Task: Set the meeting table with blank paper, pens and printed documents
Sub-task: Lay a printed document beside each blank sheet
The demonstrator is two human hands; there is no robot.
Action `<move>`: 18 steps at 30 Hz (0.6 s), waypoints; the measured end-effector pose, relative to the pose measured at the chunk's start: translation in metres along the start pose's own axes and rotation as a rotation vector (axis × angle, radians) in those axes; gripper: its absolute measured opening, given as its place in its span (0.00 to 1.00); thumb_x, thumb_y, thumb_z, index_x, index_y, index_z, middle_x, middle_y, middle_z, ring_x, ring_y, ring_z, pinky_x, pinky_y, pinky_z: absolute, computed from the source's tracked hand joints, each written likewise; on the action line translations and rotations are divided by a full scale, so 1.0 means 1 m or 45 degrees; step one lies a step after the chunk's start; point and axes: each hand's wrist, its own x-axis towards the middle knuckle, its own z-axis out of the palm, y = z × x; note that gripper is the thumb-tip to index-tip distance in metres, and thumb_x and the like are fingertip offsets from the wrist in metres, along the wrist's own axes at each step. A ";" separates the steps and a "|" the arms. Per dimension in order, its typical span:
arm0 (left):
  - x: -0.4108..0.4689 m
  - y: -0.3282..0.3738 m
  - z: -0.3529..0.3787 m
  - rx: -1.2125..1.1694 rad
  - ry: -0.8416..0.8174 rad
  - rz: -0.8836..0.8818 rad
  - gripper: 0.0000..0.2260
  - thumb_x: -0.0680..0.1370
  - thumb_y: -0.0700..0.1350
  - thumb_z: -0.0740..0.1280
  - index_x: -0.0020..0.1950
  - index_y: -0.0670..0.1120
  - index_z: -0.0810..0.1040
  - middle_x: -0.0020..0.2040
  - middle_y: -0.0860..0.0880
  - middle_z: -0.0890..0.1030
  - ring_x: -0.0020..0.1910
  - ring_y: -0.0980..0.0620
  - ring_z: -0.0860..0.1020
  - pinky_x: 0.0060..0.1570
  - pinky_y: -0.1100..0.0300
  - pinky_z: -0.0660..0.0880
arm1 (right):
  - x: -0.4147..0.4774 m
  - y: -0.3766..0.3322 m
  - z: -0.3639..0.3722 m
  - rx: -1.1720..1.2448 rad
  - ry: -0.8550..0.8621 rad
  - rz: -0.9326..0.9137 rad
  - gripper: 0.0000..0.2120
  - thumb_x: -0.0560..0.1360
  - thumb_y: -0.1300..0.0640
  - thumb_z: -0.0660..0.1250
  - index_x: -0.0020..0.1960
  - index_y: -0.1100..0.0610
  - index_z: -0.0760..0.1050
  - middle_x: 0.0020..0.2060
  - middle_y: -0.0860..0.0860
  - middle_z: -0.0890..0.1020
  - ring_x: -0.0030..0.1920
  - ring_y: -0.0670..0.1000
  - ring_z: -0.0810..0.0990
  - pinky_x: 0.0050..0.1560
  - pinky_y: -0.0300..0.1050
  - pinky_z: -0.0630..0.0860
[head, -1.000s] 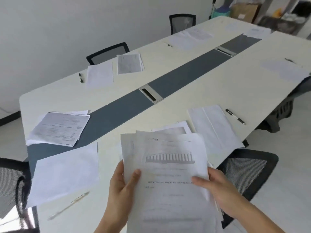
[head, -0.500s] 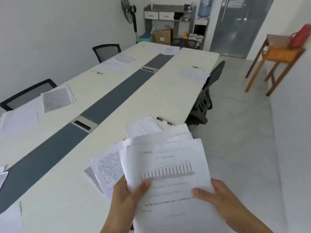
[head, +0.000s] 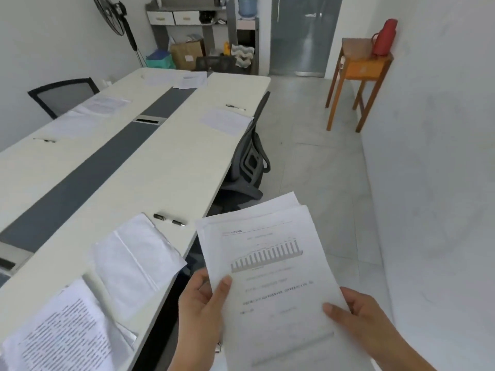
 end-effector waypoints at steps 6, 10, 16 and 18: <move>0.077 -0.002 0.063 0.106 -0.166 -0.100 0.07 0.78 0.34 0.64 0.54 0.41 0.76 0.43 0.43 0.87 0.38 0.49 0.85 0.31 0.62 0.78 | 0.079 -0.023 -0.043 0.023 0.216 0.021 0.05 0.76 0.61 0.68 0.49 0.59 0.82 0.42 0.58 0.87 0.44 0.63 0.85 0.48 0.61 0.81; 0.154 0.003 0.110 0.154 -0.196 -0.086 0.06 0.78 0.33 0.63 0.54 0.40 0.76 0.42 0.44 0.87 0.38 0.48 0.85 0.32 0.59 0.80 | 0.151 -0.054 -0.073 0.043 0.251 0.055 0.05 0.77 0.60 0.68 0.50 0.59 0.81 0.44 0.56 0.87 0.45 0.61 0.86 0.50 0.60 0.81; 0.266 0.043 0.169 0.168 -0.241 -0.081 0.06 0.79 0.34 0.63 0.54 0.39 0.75 0.42 0.43 0.87 0.40 0.42 0.84 0.44 0.47 0.79 | 0.246 -0.119 -0.097 0.035 0.228 0.040 0.06 0.77 0.61 0.67 0.53 0.57 0.80 0.44 0.53 0.87 0.44 0.57 0.86 0.49 0.55 0.82; 0.297 0.056 0.186 0.154 -0.243 -0.110 0.06 0.79 0.34 0.63 0.54 0.40 0.75 0.44 0.42 0.86 0.43 0.40 0.84 0.46 0.46 0.80 | 0.276 -0.133 -0.106 -0.007 0.269 0.047 0.05 0.77 0.62 0.67 0.51 0.56 0.81 0.42 0.53 0.87 0.43 0.57 0.86 0.48 0.56 0.82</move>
